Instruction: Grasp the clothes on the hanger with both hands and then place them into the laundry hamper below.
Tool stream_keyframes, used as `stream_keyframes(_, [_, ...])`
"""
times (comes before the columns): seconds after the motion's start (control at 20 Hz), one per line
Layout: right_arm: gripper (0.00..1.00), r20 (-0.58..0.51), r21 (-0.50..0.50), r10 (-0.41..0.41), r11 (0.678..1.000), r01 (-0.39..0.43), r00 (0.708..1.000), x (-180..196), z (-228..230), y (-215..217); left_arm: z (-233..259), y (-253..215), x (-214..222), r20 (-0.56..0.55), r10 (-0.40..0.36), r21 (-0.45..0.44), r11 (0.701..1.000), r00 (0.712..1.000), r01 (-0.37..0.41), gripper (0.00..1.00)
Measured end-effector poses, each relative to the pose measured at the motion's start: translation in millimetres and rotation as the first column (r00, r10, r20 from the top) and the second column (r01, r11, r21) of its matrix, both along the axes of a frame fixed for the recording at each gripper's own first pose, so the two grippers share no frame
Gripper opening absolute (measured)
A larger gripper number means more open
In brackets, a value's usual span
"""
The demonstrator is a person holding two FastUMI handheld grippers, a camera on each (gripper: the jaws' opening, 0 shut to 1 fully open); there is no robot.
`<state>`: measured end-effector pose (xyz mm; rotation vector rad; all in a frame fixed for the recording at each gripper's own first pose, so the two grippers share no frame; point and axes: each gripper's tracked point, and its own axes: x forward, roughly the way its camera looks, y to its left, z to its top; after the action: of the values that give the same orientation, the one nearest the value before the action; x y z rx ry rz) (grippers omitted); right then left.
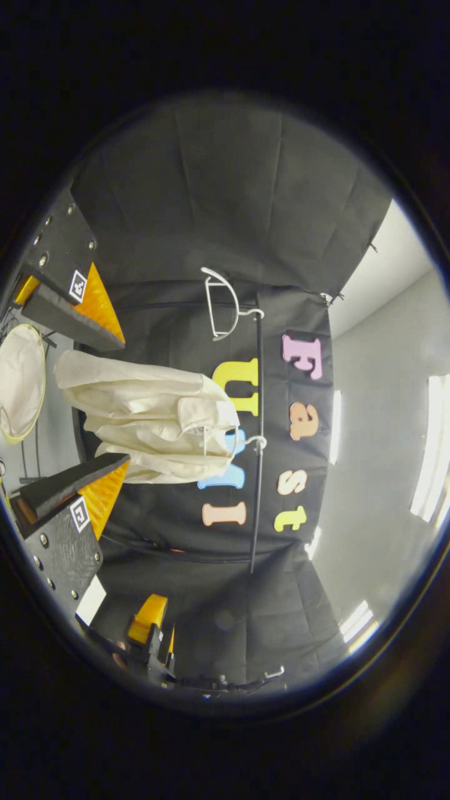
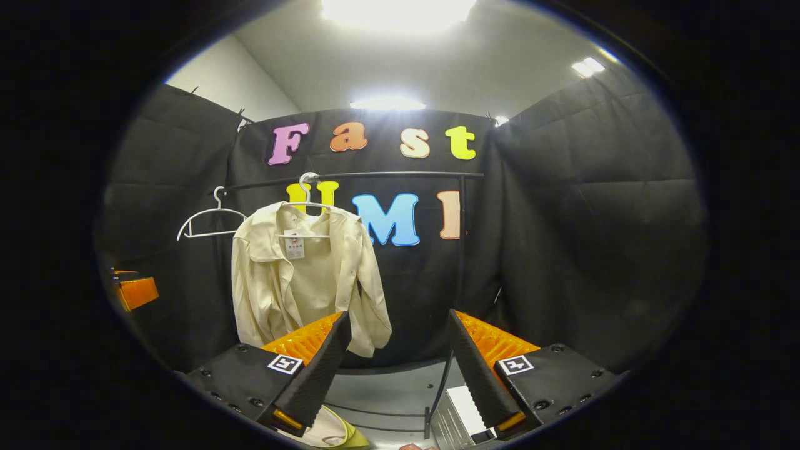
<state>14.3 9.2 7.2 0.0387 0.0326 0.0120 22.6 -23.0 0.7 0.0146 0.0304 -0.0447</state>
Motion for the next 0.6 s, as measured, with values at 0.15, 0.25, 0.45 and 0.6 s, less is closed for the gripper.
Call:
stream_keyframes(0.15, [0.98, 0.036, -0.001, 0.009, 1.000, -0.009, 0.999, 19.8, 14.6, 1.9, 9.4, -8.4, 18.2, 0.003, 0.002, -0.003, 1.000, 1.000, -0.002, 0.95])
stream_keyframes(0.25, [0.98, 0.056, 0.009, 0.017, 1.000, -0.018, 0.998, 36.2, 24.1, 2.9, 16.1, -17.2, 36.5, 0.012, -0.002, -0.002, 1.000, 1.000, 0.002, 0.96])
stream_keyframes(0.45, [0.98, 0.080, 0.027, 0.045, 0.999, -0.047, 0.996, 80.9, 36.8, 6.7, 30.1, -30.3, 87.1, 0.031, 0.010, 0.018, 1.000, 0.999, -0.010, 0.95])
stream_keyframes(0.6, [0.96, 0.089, 0.033, 0.062, 0.997, -0.065, 0.994, 120.1, 41.7, 8.0, 30.6, -43.8, 128.8, 0.028, -0.004, 0.010, 1.000, 1.000, 0.003, 0.96])
